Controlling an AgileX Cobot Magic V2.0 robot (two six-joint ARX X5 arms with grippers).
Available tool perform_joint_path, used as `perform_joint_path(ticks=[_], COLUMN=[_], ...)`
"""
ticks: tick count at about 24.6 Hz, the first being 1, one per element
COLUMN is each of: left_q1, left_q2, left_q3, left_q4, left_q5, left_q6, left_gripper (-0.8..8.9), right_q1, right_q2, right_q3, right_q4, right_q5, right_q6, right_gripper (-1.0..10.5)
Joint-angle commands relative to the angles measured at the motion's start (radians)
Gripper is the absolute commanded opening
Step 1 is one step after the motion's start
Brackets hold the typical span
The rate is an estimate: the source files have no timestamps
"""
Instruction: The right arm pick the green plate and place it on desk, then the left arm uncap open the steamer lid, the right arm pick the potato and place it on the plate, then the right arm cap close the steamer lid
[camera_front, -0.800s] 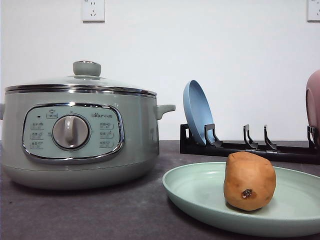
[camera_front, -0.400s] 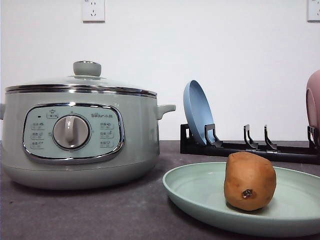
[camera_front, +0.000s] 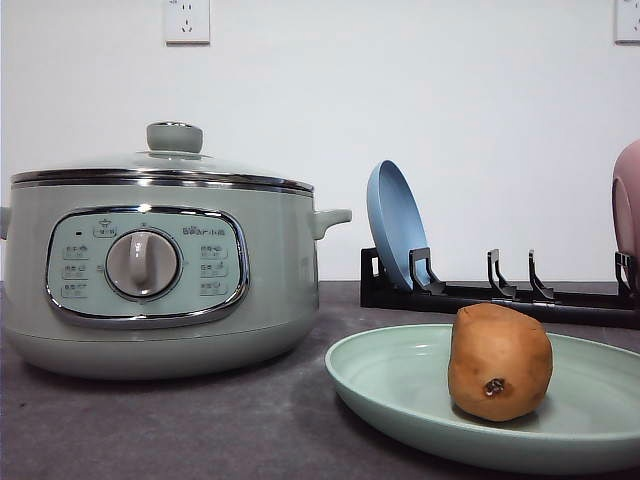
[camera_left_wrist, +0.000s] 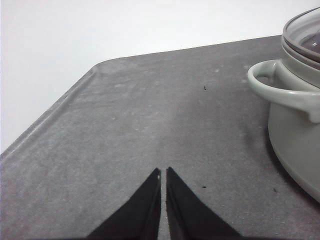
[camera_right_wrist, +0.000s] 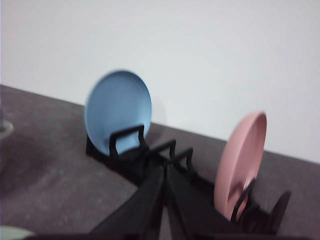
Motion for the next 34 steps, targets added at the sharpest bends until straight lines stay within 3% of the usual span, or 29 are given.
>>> perform_joint_path(ticks=[1,9,21,34], left_q1=[0.002,0.002,0.002,0.002], left_q2=[-0.001,-0.001,-0.001,-0.001], left_q3=[-0.018,-0.018,-0.018,-0.018], left_q4=[-0.011,-0.01,-0.011,-0.011], left_q5=[0.0,0.0,0.0,0.0], left_q6=[-0.003,-0.003,-0.003,-0.003], left_gripper=[0.17,0.17,0.17,0.17], right_q1=[-0.002,-0.003,-0.003,-0.003], right_q2=[-0.048,-0.096,-0.096,-0.096], right_q3=[-0.053,-0.162,-0.161,-0.161], right_q4=[0.023,0.024,-0.169,-0.027], right_q5=[0.021,0.023,0.055,0.047], right_q6=[0.006,0.051,0.056,0.055], right_gripper=[0.1,0.1,0.1,0.1])
